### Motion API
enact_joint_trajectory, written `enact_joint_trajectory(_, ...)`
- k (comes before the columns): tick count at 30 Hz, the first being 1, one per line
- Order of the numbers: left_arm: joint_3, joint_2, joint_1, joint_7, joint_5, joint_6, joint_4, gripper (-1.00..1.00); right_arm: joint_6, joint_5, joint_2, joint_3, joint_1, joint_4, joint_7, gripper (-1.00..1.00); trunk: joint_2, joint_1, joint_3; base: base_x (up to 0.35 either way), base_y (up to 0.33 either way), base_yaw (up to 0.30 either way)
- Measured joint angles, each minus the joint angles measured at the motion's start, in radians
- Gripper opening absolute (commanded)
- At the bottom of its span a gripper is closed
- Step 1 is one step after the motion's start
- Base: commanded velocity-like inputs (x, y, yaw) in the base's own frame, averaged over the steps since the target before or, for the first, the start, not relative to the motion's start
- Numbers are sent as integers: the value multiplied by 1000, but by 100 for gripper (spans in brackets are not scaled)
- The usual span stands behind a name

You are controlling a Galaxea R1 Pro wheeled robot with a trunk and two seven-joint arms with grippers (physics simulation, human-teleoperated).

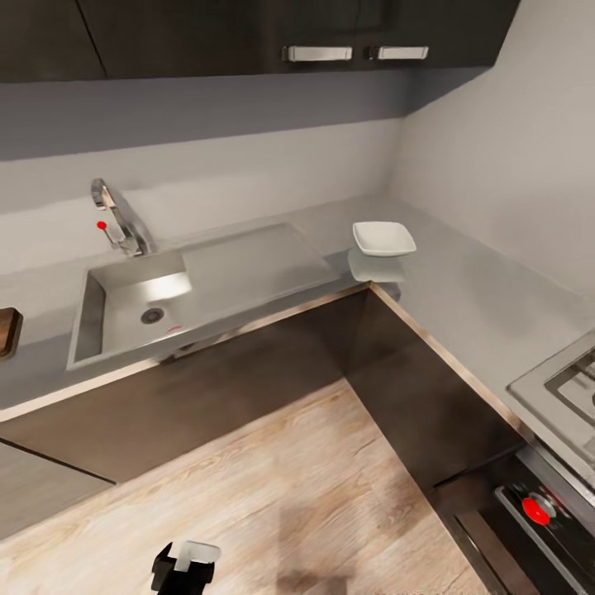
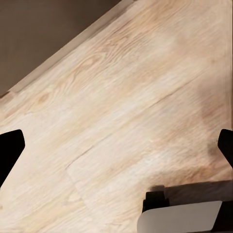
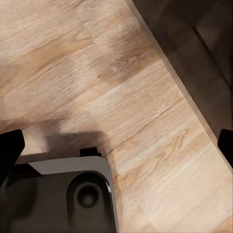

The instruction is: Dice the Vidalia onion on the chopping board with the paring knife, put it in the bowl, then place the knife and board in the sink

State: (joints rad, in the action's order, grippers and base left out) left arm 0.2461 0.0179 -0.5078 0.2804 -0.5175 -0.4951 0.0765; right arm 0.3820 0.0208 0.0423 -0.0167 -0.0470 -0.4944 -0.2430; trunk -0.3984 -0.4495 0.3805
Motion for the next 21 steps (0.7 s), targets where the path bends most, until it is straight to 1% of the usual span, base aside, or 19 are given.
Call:
enact_joint_trajectory(7, 0, 0, 0, -2, 0, 0, 1, 100, 0, 0, 0, 0, 0, 0, 0, 100, 0, 0, -7, 0, 0, -234)
enact_joint_trajectory(11, 1, -1, 0, -75, 0, 0, 1, 100, 0, 1, 0, 0, 0, 0, 0, 100, 0, 0, -11, 0, 0, -214)
enact_joint_trajectory(13, 1, -2, 0, -91, 0, 0, 1, 100, 0, 1, 0, 0, 0, 0, 0, 100, 0, 0, -14, -20, 0, -203)
enact_joint_trajectory(17, 1, -4, 0, -107, 0, 0, 0, 100, 0, 1, 0, 0, 0, 0, 0, 100, 0, 0, -19, -31, 0, -186)
enact_joint_trajectory(21, 2, -4, 0, -109, 1, 0, 0, 100, 0, 1, 0, 0, 0, 0, 0, 100, 0, 0, -24, -7, 0, -176)
